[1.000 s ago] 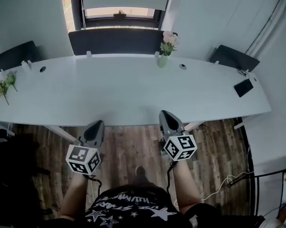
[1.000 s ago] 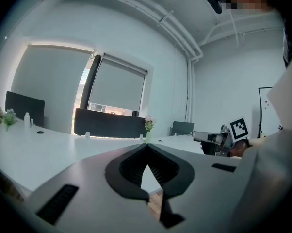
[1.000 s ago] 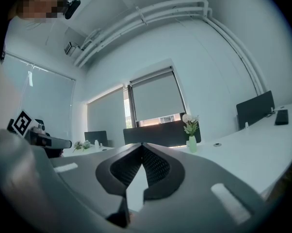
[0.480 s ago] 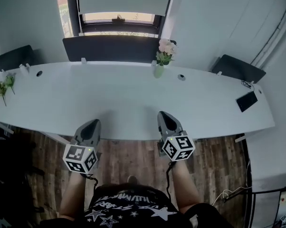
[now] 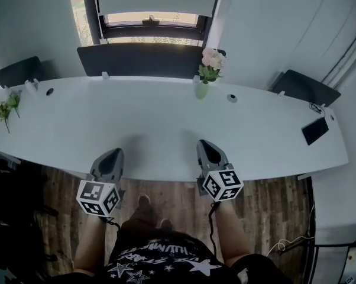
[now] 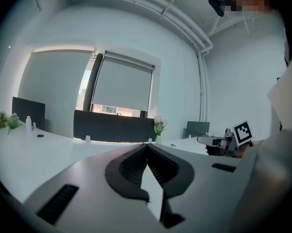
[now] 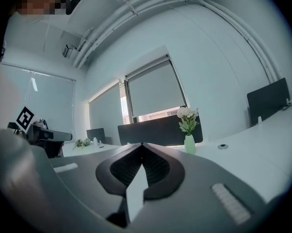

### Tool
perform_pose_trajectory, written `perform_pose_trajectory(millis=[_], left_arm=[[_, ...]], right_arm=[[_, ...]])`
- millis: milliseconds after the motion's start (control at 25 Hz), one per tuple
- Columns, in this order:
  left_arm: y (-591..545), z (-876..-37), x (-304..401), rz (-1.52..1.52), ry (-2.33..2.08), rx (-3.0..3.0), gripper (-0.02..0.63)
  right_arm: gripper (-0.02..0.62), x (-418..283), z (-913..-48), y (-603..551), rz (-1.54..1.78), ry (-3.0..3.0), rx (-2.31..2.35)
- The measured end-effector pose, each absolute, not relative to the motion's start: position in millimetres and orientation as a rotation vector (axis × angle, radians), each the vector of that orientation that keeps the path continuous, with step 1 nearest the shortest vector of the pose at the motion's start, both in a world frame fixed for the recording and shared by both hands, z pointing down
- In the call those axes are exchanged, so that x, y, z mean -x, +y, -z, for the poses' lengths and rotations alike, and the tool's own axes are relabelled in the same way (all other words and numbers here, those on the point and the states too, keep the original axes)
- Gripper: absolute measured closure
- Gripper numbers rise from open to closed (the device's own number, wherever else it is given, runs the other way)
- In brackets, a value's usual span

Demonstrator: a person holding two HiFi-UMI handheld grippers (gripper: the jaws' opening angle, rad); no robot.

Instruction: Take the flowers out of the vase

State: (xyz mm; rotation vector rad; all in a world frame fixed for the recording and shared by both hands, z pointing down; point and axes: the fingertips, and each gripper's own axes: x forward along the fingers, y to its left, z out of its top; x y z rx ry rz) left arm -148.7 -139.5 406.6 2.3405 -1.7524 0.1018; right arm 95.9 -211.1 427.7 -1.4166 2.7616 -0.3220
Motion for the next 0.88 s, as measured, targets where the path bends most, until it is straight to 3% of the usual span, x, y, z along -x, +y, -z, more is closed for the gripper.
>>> perform_pose_trajectory(millis=[320, 880], left_arm=[[-201.8, -408.9, 145.3, -0.101, -1.640, -2.416, 0.597], [-302.9, -414.9, 198.7, -0.070, -1.572, -2.479, 0.598]], right_arm=[[0.594, -96.1, -429.4, -245.9, 0.320, 2.744, 1.522], [0.594, -55.7, -428.3, -326.1, 0.324, 2.697, 1.657]])
